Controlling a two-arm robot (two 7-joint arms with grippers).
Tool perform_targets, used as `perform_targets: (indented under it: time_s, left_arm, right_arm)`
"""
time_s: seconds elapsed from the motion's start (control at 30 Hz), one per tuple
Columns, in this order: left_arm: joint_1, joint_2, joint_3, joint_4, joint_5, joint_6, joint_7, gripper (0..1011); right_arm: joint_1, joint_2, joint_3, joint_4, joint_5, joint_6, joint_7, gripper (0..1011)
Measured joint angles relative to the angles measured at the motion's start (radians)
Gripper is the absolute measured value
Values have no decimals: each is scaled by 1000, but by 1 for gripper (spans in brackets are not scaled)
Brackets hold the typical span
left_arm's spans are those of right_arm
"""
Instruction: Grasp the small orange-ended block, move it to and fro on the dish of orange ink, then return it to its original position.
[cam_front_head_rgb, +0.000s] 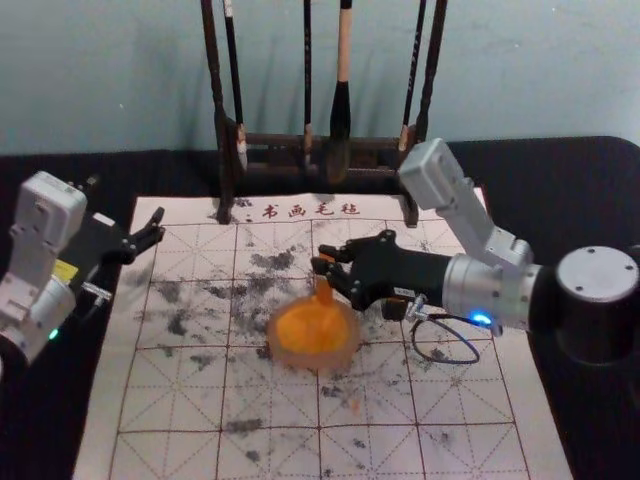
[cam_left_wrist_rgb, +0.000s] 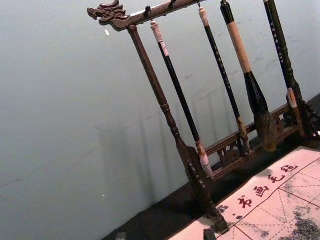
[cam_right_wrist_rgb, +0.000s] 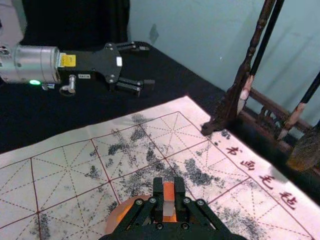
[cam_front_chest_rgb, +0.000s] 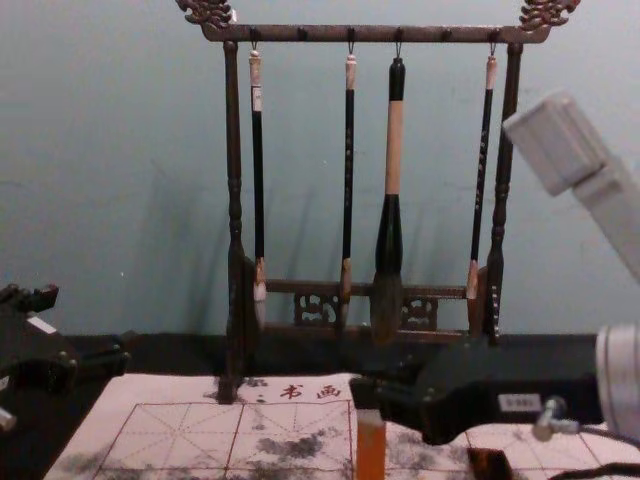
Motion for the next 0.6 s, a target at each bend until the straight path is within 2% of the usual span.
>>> perform_targets:
  time_s: [0.23,0.6]
  left_arm:
    - [0,0,0,0,0,0,0,1001]
    - [0,0,0,0,0,0,0,1001]
  right_arm:
    - [35,-36,-16,70,25,25,5,107]
    - [50,-48,-35,102,46,38,3,107]
